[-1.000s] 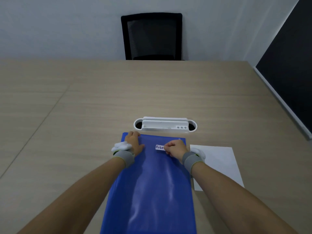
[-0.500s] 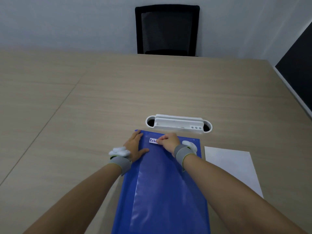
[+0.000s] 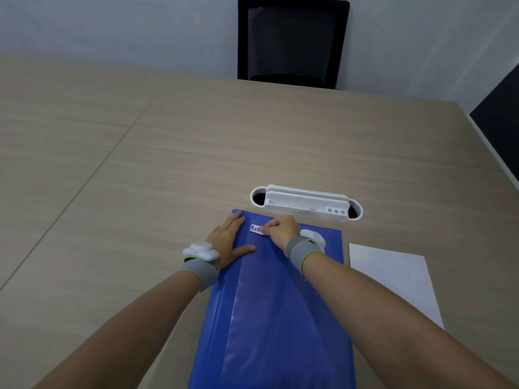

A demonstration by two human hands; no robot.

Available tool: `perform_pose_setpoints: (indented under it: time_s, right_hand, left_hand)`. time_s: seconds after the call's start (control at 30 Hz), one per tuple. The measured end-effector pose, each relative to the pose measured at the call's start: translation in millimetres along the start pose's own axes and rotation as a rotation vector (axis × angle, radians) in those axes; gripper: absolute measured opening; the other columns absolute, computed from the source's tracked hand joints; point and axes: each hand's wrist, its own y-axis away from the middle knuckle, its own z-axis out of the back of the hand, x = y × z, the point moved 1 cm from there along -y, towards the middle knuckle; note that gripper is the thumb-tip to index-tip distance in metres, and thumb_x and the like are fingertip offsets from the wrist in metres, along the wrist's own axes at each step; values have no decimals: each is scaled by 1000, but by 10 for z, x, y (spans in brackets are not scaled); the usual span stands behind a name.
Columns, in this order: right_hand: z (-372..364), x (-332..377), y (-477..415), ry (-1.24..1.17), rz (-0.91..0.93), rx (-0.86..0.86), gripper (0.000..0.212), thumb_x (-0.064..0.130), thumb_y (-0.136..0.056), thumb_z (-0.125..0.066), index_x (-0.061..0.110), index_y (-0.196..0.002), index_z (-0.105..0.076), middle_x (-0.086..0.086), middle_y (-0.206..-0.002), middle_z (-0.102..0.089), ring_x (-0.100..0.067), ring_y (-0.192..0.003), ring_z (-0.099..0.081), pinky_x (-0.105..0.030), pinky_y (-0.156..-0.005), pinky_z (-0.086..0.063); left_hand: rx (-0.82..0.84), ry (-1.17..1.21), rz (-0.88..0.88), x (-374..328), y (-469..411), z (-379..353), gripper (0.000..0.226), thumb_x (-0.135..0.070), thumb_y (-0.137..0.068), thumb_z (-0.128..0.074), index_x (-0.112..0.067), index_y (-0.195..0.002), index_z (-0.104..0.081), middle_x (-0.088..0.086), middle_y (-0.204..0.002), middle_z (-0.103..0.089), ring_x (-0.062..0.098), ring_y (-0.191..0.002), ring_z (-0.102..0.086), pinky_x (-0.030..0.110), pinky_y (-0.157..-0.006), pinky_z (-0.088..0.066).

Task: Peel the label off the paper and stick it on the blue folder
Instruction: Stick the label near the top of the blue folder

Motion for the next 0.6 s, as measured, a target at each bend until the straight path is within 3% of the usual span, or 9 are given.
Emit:
perform_pose_setpoints:
  time_s: [0.17,0.37,0.5,0.6]
  right_hand:
    - [8,19,-2,20,7,10,20,23,-80,-71,5,-89,-73,-13,-105,-72,-20,-85,-54,-31,-83,-46]
    - [-2,23,-12,17,29,0,15,21,-79,-71,6,-85,-72,-14,-105,-72,-19,-85,-54,-27,-80,-44]
    - [-12,30,-20,24,31,-5,19,21,-79,-71,3,-88,-73,-15,-104,-72,-20,-85,-55,-30,-83,-46]
    - [-13,28,-23,31,33,-6,20,21,-80,-71,4,-89,-73,-14,-103,-72,-19,-85,-55,-30,-82,-46]
  left_hand:
    - [4,-10,-14,-1,-10,-8,98,-65,-66,-42,-13,-146,-19,1,-159,-13,21,-142,-27,37,-117,-26]
    - [13,-35,-10,34,-18,-22,107,-76,-58,-29,-17,-147,-18,0,-160,-12,19,-145,-22,41,-118,-23]
    - [10,-52,-16,50,-36,-44,97,-73,-67,-38,-20,-147,-19,0,-160,-11,21,-144,-23,42,-118,-23]
    - [14,-78,-24,65,-43,-55,108,-83,-57,-26,-24,-147,-19,1,-160,-11,22,-144,-22,43,-118,-23]
